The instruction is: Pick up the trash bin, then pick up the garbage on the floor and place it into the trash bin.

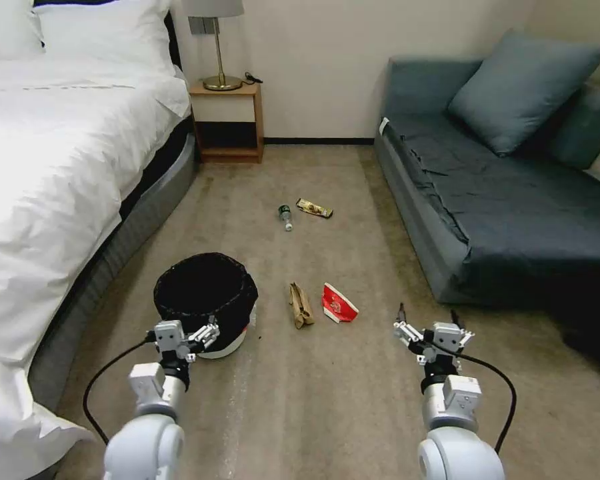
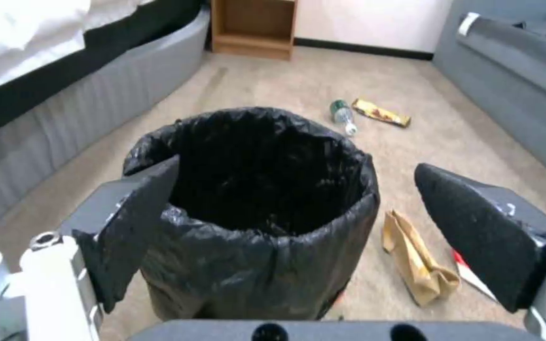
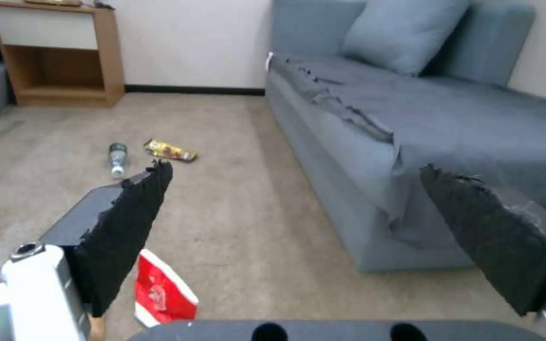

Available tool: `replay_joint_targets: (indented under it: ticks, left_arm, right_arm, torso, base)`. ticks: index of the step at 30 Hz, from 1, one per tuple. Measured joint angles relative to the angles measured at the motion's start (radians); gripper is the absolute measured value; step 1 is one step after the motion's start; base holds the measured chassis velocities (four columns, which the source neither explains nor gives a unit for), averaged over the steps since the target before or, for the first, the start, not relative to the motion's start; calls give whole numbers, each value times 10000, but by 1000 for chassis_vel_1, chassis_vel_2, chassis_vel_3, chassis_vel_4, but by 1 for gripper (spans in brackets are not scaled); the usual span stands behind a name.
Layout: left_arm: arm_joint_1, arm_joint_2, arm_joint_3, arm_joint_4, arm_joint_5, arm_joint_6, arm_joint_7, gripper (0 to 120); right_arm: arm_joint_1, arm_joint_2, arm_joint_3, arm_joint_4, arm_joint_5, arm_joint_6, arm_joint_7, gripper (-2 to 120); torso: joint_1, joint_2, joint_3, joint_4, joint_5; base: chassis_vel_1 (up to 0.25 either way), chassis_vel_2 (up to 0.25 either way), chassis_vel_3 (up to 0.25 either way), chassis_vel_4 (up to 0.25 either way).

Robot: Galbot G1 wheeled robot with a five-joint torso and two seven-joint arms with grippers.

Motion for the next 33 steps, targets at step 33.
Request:
replay_joint_targets:
  ticks: [33]
  left_arm:
    - [-4471,2290,-474,3124,-5996,3198,-4228,100]
  right_arm:
    - [-420,-438,-526,-601,-714,664,-75,100]
  torso:
    - [0,0,1,-3,8]
  base:
    - [0,0,0,0]
